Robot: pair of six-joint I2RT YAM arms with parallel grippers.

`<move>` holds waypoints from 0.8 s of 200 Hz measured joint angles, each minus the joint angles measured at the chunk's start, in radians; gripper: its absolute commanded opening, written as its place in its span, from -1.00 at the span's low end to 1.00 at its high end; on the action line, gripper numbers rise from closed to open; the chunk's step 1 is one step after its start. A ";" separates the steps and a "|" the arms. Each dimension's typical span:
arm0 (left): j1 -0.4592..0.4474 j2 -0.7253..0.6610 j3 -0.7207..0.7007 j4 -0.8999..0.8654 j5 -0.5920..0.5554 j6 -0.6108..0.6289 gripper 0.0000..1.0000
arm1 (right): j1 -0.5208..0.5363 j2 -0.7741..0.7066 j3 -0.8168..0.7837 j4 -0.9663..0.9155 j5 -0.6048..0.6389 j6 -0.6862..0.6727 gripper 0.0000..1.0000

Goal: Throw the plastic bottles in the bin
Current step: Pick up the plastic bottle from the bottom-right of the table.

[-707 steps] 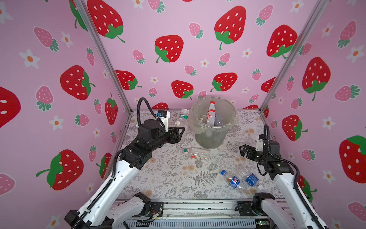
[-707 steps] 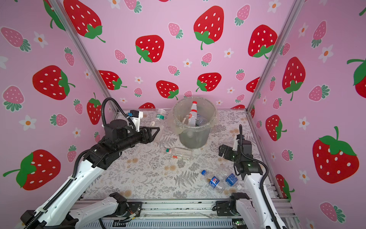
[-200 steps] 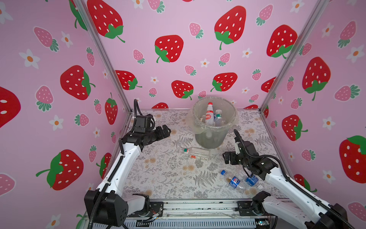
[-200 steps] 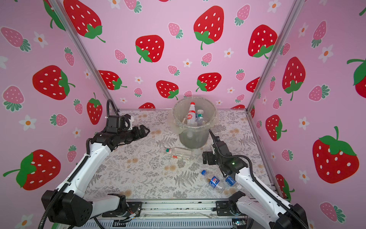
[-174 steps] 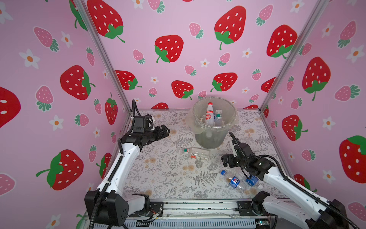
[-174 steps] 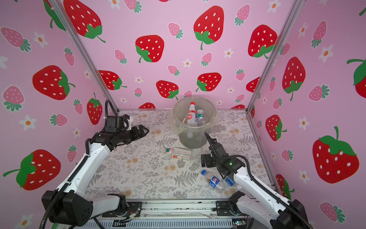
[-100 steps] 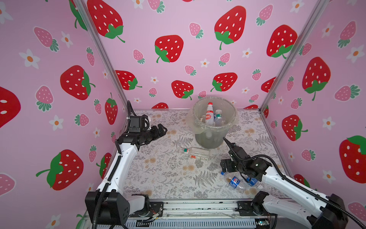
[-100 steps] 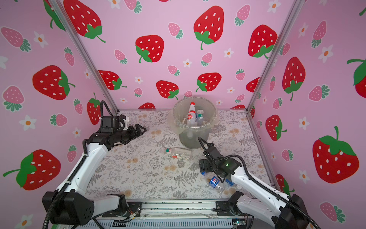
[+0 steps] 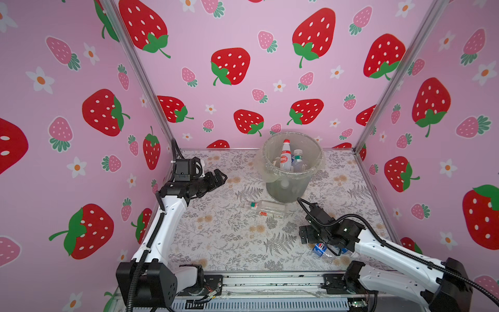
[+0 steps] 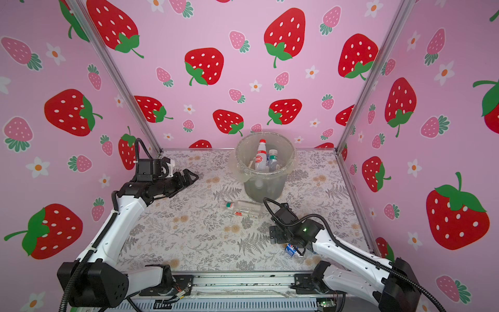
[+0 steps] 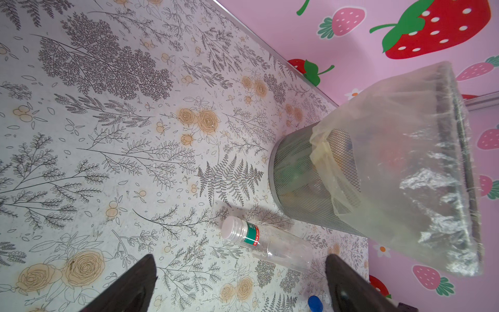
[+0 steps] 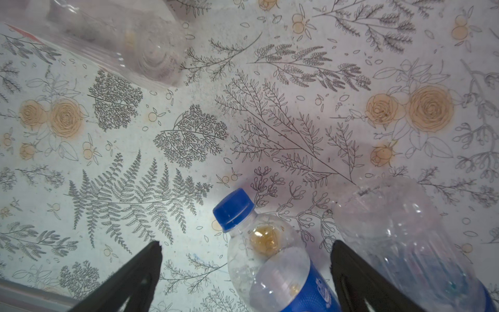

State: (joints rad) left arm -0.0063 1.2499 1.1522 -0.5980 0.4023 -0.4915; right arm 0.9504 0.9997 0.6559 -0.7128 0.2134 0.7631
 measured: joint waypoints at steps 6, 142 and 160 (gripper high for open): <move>0.000 0.000 0.000 0.000 0.000 0.000 0.98 | 0.002 -0.005 -0.006 -0.005 0.000 0.006 0.99; 0.000 -0.006 0.000 -0.001 -0.002 0.000 0.98 | 0.084 -0.006 -0.092 -0.050 0.009 0.112 0.89; 0.000 -0.008 0.000 -0.001 -0.002 0.000 0.98 | 0.084 0.014 -0.114 -0.050 0.005 0.118 0.87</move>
State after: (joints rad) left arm -0.0059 1.2419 1.1522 -0.5987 0.4007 -0.4915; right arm 1.0344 1.0142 0.5419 -0.7631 0.2184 0.8810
